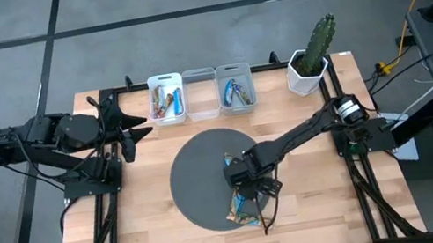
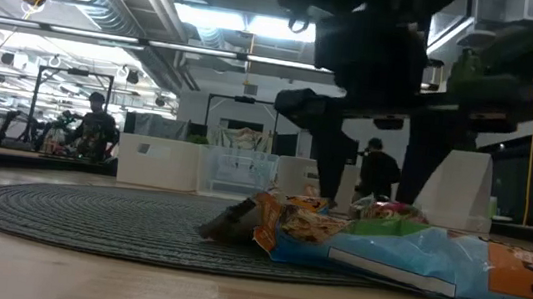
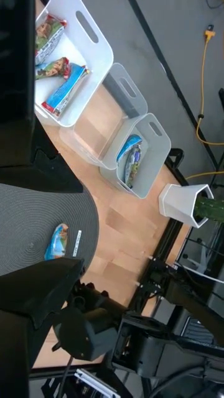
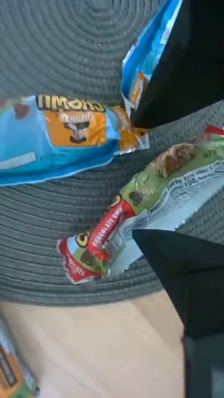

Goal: Pick and place Granola Bars by type
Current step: Put the red granola bar into the white bin

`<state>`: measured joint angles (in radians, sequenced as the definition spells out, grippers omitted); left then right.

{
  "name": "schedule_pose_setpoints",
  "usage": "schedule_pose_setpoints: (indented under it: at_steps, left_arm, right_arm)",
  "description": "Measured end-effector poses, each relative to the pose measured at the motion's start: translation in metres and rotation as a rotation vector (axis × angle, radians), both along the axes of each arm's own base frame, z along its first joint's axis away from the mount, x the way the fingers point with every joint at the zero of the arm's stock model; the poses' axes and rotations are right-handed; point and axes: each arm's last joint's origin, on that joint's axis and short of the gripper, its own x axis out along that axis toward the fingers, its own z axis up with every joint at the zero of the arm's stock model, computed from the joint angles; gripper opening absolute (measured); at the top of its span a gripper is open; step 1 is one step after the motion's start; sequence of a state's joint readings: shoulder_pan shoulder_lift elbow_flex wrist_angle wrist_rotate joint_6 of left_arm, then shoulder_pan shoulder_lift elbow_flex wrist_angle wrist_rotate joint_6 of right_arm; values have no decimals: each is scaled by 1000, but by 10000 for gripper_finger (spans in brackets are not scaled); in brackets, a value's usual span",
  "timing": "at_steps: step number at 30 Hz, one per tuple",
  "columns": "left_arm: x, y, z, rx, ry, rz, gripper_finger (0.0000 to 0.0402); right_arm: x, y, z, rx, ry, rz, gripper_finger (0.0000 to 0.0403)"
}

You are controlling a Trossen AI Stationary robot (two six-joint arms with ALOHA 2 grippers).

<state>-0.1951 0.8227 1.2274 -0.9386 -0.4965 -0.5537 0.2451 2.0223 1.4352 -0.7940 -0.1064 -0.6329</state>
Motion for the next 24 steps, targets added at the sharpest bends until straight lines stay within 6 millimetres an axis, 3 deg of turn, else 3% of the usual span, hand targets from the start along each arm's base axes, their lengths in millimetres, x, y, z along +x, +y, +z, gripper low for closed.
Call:
schedule_pose_setpoints:
  at_steps: [9,15,20,24]
  left_arm:
    - [0,0,0,-5,-2,3,169]
    - [0,0,0,1,-1,6,169]
    - [0,0,0,2,-1,6,169]
    - [0,0,0,2,-1,6,169]
  right_arm:
    - [-17,-7,-21,56,121,-19,186]
    - [-18,-8,-20,3,131,-27,113]
    - [-12,-10,4,-17,141,-39,37]
    - [-8,-14,36,-31,155,-133,27]
